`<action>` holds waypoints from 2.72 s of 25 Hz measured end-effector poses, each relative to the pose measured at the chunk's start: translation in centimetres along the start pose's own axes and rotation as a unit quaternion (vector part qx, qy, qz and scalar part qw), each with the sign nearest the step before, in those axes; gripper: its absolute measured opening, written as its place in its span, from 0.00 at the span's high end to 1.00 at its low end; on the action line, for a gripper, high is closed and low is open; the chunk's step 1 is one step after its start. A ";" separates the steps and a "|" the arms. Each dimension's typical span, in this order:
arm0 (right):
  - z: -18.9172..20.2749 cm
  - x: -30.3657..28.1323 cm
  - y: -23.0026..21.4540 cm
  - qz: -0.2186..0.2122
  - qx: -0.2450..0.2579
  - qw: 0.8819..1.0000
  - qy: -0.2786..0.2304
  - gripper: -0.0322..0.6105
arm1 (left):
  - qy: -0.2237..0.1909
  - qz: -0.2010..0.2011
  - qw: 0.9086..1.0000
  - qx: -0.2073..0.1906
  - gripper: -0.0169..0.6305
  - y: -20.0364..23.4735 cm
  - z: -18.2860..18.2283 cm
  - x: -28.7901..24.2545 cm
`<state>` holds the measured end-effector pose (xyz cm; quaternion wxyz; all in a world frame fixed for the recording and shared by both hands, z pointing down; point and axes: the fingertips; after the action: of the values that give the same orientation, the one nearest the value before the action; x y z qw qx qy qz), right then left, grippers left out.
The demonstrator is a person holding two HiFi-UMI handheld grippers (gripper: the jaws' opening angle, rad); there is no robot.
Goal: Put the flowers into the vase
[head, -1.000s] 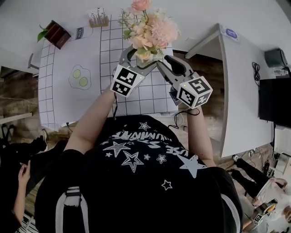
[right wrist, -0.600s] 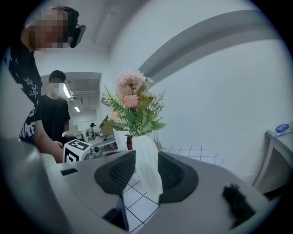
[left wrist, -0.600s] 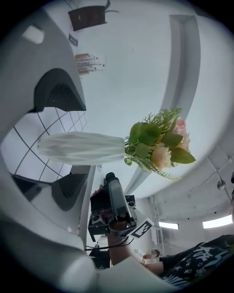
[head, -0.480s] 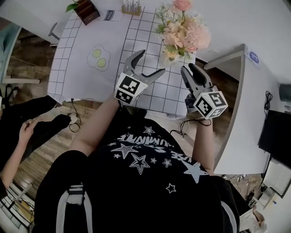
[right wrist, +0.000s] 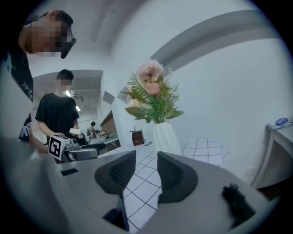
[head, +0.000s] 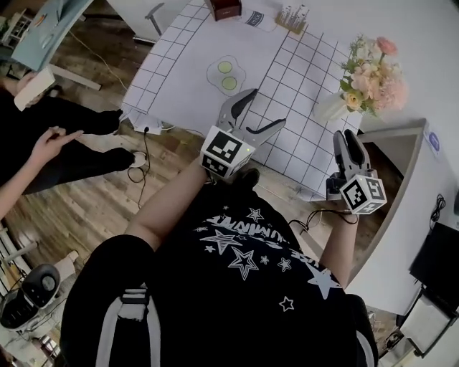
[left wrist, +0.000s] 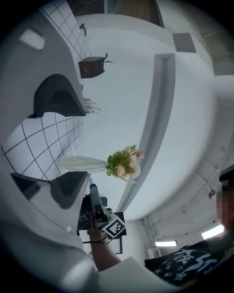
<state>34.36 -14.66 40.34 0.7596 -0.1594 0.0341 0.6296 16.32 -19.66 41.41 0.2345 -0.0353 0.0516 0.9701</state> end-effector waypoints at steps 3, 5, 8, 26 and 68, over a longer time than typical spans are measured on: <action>-0.7 0.4 3.3 0.001 0.001 1.000 -0.016 0.72 | -0.013 -0.012 1.000 0.009 0.42 0.6 -0.7 4.2; -1.0 1.2 5.9 0.004 -0.002 0.999 -0.035 0.81 | -0.016 -0.012 1.000 0.012 0.47 0.6 -0.9 7.2; -0.7 2.7 9.7 0.009 -0.011 0.999 -0.053 0.86 | -0.024 -0.007 1.000 0.013 0.54 0.3 -1.2 11.2; 4.5 11.5 27.2 0.003 -0.039 0.997 -0.065 0.92 | -0.053 -0.001 0.998 0.015 0.96 -2.0 -0.8 27.8; 7.4 31.9 36.1 -0.047 0.010 0.994 -0.096 0.93 | -0.073 0.015 0.997 -0.010 0.96 -23.5 -1.8 37.8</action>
<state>4.86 23.25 32.11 0.7895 -0.0926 -0.0400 0.6054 -6.39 17.96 34.14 0.2223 0.0341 0.0254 0.9740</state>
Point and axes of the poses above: the fingertips, and each gripper's own axes: x backward along the fingers, y to its left, z out of its underside, and after that the axes turned 8 degrees about z, right-handed
